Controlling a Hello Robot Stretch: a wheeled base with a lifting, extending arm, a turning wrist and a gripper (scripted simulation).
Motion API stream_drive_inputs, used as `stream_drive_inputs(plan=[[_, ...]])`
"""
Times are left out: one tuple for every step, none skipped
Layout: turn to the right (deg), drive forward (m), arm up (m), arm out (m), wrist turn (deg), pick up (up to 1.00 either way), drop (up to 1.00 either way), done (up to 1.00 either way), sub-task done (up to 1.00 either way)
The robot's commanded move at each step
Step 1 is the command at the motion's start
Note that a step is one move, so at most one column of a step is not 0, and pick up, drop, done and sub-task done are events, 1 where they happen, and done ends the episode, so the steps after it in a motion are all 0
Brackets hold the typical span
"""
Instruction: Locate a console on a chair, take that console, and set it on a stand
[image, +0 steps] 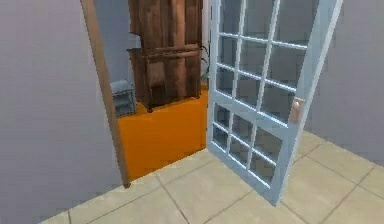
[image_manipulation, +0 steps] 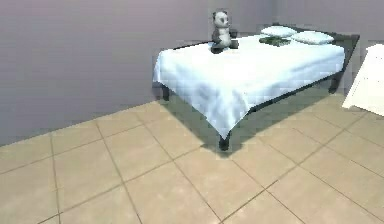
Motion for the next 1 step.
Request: stream_drive_inputs(plan=[[0.0, 0.8, 0.0, 0.0, 0.0, 0.0, 0.0, 0.0, 0.0]])
